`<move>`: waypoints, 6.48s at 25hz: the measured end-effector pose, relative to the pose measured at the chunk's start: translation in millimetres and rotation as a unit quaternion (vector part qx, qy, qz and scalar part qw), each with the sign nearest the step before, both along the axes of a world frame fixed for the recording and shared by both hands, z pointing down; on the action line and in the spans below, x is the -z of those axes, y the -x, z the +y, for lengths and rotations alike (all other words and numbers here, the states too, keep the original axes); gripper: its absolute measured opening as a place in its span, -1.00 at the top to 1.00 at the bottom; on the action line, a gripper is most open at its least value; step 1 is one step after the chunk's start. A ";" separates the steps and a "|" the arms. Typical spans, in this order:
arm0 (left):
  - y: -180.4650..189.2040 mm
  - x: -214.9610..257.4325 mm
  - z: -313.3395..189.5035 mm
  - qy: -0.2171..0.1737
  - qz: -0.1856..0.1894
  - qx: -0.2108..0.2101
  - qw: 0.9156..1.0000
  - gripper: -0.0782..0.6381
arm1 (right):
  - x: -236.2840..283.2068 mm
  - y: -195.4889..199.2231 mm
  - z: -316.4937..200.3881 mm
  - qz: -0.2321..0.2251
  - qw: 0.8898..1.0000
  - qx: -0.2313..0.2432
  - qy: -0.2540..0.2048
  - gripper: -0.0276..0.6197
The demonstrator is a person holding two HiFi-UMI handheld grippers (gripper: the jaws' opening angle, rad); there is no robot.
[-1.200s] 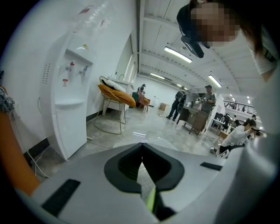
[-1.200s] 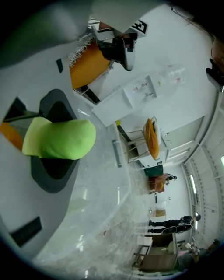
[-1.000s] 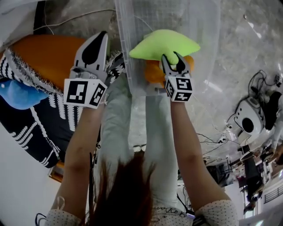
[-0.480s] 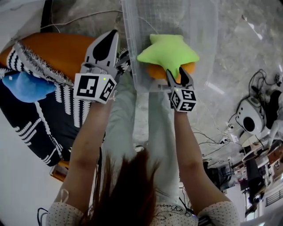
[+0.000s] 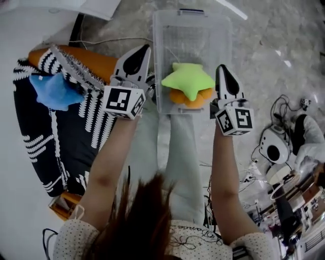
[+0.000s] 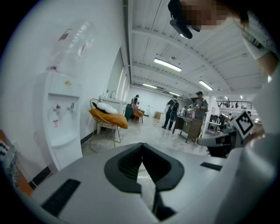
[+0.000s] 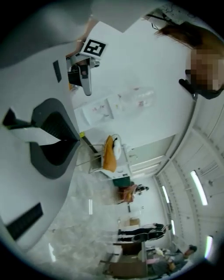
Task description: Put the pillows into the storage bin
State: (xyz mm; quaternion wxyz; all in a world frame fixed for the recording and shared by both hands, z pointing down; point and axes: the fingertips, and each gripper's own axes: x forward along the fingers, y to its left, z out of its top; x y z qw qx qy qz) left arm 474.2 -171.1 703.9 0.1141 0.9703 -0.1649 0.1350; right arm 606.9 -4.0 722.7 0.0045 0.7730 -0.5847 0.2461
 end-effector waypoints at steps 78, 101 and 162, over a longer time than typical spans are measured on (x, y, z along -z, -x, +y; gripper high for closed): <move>686.5 397.0 29.2 -0.158 0.049 0.520 0.838 0.77 | 423.4 606.1 -214.9 0.002 0.852 0.479 -0.212 0.88; 671.8 286.1 -162.5 -0.075 0.041 0.574 0.815 0.77 | 253.0 608.1 -430.5 0.008 0.823 0.566 -0.038 0.77; 698.9 226.5 -154.0 -0.026 0.018 0.580 0.814 0.77 | 57.8 593.6 -379.2 -0.011 0.823 0.536 0.187 0.73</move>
